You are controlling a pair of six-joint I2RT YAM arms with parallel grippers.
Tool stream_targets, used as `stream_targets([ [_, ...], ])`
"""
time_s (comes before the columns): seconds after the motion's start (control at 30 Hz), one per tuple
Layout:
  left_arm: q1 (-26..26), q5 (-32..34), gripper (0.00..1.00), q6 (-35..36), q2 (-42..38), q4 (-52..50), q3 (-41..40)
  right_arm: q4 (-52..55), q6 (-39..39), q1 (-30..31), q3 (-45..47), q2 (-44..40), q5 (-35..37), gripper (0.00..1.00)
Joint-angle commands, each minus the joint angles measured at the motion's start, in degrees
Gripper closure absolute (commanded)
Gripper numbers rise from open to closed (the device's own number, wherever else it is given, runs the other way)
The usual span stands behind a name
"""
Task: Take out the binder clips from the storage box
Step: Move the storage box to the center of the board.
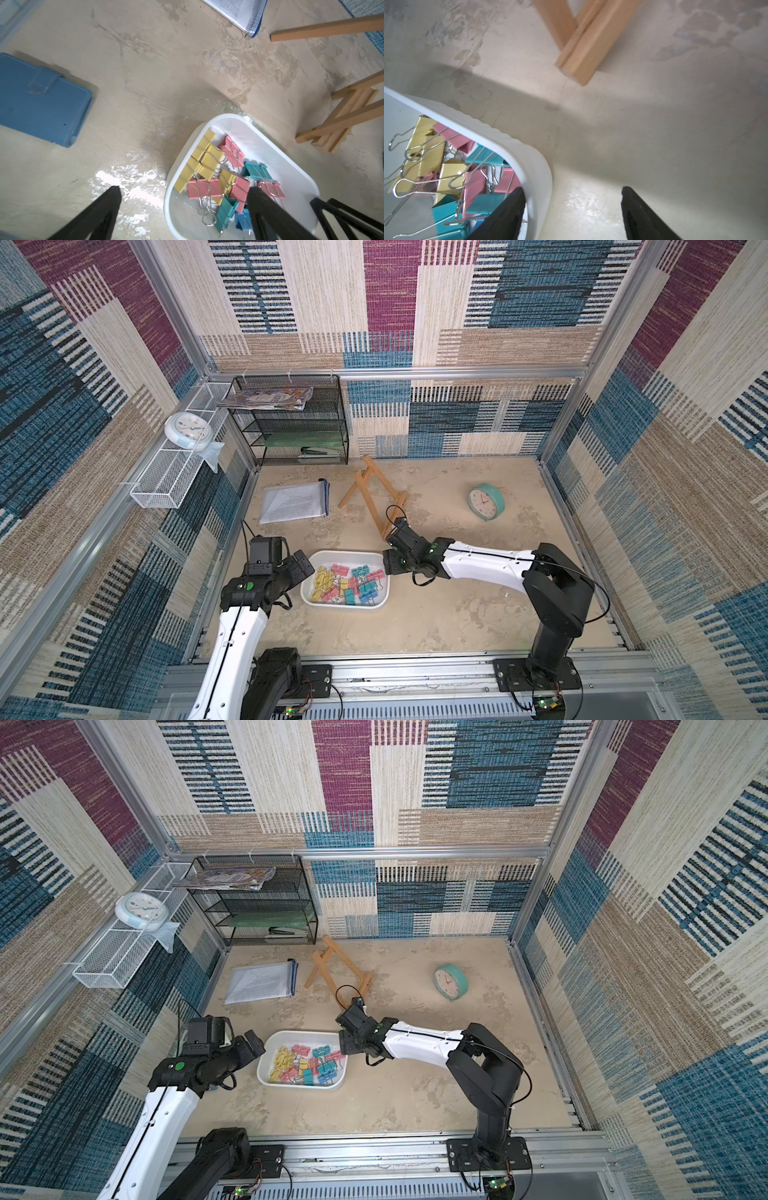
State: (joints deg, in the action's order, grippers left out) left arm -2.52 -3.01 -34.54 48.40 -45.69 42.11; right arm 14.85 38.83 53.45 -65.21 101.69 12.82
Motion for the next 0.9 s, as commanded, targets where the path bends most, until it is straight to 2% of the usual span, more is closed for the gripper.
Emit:
stream_targets([
  [0.0,0.4,-10.3,0.01,-3.6,2.5,6.2,-1.9,-1.2,-0.4,-2.6,2.7,-2.5,1.4,0.24],
  [0.1,2.4,-13.8,0.01,-4.4,5.4,8.9,-2.4,-2.1,0.4,-5.2,5.3,-5.0,0.8,0.22],
  [0.2,5.4,-13.8,0.01,-3.1,8.0,10.4,-2.0,-4.8,0.7,-7.2,7.8,-8.3,-1.5,0.21],
  [0.4,9.9,-14.9,0.01,-4.3,13.0,15.1,-1.5,-11.0,4.1,-9.7,12.5,-14.1,-10.2,0.21],
  [0.6,11.6,-13.7,0.03,-4.7,18.2,17.6,-0.5,-16.6,9.2,-9.8,14.6,-13.3,-22.5,0.22],
  [0.7,13.0,-14.7,0.04,-5.1,20.6,17.5,0.2,-17.1,11.7,-9.8,14.9,-11.0,-24.5,0.23],
  [0.87,16.4,-13.8,0.04,-6.3,21.8,18.3,0.5,-15.0,10.7,-9.9,12.9,-7.9,-25.4,0.23],
])
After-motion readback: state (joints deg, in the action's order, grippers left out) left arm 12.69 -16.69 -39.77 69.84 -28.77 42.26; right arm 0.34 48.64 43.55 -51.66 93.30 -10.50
